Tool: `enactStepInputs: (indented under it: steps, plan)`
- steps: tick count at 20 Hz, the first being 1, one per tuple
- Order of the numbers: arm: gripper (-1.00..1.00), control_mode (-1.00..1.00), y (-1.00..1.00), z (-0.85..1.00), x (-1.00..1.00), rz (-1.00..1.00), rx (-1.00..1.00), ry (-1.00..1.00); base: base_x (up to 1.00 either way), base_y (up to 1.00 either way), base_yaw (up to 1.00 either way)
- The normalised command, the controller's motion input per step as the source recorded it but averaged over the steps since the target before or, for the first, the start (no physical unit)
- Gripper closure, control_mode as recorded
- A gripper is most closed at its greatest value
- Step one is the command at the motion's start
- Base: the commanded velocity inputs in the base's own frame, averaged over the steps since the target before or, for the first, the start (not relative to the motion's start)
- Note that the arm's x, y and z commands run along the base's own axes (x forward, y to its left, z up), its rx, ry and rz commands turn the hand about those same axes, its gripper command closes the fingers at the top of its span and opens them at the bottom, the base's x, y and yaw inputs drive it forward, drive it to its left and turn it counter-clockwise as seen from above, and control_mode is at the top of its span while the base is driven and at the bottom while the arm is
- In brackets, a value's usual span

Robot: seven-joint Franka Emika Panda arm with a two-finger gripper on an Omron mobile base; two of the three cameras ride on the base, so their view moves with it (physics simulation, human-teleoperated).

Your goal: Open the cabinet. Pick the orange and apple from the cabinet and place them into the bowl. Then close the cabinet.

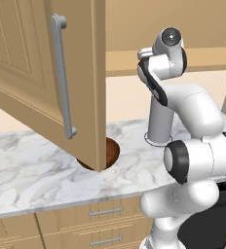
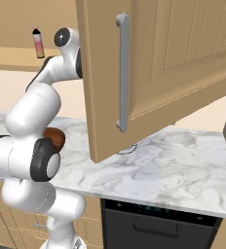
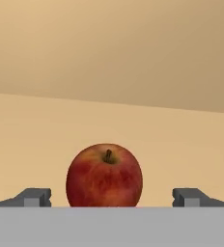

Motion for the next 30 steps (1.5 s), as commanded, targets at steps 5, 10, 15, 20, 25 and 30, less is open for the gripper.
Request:
enactStepInputs:
  steps: [5, 10, 15, 20, 25, 30]
  plan:
    - [-1.0, -1.0, 0.0, -0.06, 0.27, 0.0, 0.0, 0.06, 0.0, 0.0, 0.0]
    - [-1.0, -1.0, 0.0, -0.14, 0.22, 0.0, 0.01, 0.02, 0.0, 0.0, 0.0]
    - [-1.0, -1.0, 0.0, -0.14, 0.21, 0.0, 0.0, 0.0, 0.0, 0.0, 0.0]
    - [1.0, -1.0, 0.0, -0.16, 0.18, 0.0, 0.0, 0.03, 0.0, 0.0, 0.0]
    - [1.0, -1.0, 0.0, -0.05, 0.02, 0.0, 0.0, 0.04, 0.0, 0.0, 0.0]
    - [1.0, -1.0, 0.0, -0.01, -0.08, 0.0, 0.0, -0.13, 0.0, 0.0, 0.0]
